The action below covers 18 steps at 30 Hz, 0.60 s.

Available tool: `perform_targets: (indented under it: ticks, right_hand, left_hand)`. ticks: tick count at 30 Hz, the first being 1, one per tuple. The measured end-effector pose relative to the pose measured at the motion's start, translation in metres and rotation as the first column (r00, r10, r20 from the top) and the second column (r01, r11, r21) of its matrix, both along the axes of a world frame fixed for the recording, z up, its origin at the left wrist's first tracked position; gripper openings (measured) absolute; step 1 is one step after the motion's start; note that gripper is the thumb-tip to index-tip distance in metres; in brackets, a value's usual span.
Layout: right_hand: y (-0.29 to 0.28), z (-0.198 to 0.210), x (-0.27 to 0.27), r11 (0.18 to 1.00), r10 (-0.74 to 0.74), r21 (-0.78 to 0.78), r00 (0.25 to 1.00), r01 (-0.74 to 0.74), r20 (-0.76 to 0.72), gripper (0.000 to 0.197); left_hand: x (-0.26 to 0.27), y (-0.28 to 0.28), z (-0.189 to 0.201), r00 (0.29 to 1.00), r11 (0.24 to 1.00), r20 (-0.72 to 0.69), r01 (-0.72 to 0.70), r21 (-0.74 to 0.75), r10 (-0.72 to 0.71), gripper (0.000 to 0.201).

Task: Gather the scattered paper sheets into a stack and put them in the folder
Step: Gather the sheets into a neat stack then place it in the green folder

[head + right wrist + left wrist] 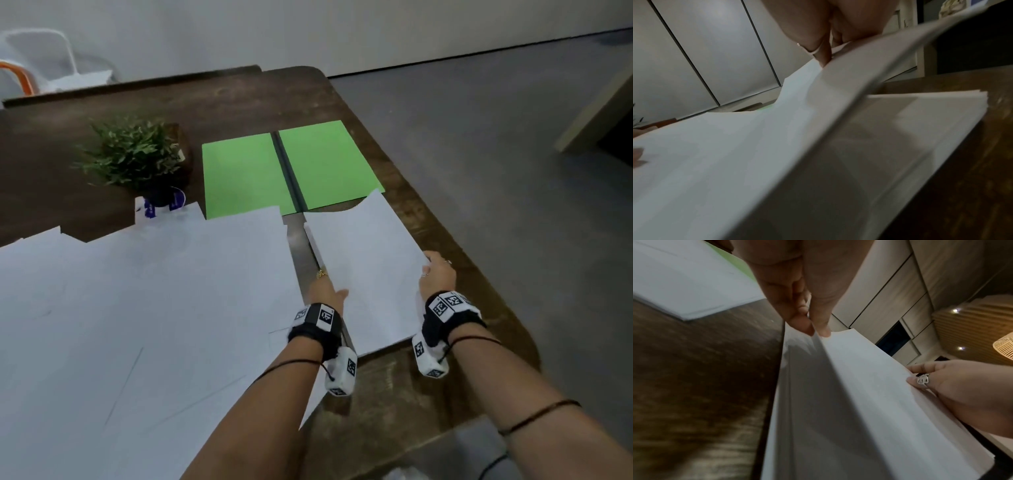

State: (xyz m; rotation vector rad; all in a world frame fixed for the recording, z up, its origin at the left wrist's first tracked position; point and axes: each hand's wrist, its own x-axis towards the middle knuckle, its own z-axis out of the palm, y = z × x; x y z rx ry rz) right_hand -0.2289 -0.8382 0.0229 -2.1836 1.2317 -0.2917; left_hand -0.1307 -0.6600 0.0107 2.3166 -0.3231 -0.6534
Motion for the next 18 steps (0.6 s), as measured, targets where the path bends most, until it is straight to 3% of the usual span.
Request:
perform_targets:
  ticks: [4, 7, 10, 12, 15, 18]
  right_hand:
    - [-0.014, -0.011, 0.002, 0.996, 0.079, -0.017, 0.985, -0.082, -0.151, 0.040]
    - [-0.013, -0.012, 0.000, 0.985, 0.138, -0.058, 0.938, -0.165, -0.318, 0.057]
    - [0.009, -0.008, 0.004, 0.954, 0.272, -0.083, 0.947, -0.289, -0.170, 0.058]
    - [0.035, -0.004, 0.010, 0.899, 0.424, -0.083, 0.903, -0.429, -0.073, 0.048]
    - [0.083, -0.006, 0.021, 0.764, 0.645, -0.038, 0.762, -0.644, 0.054, 0.030]
    - [0.140, -0.009, 0.038, 0.626, 0.771, 0.085, 0.632, -0.775, 0.077, 0.027]
  left_hand:
    - [-0.003, -0.010, -0.004, 1.000, 0.999, 0.009, 0.025, 0.047, -0.025, 0.063]
    - [-0.005, -0.003, -0.002, 0.999, 0.994, 0.054, 0.003, 0.109, -0.009, 0.087]
    - [-0.003, 0.022, 0.008, 0.985, 0.996, 0.165, -0.068, 0.063, 0.057, 0.082]
    - [0.001, 0.054, 0.010, 0.966, 0.996, 0.246, -0.083, 0.025, 0.074, 0.077]
    - [0.010, 0.120, 0.003, 0.957, 0.981, 0.287, -0.095, 0.168, 0.044, 0.085]
    - [0.018, 0.190, -0.008, 0.979, 0.913, 0.198, -0.128, 0.388, 0.053, 0.094]
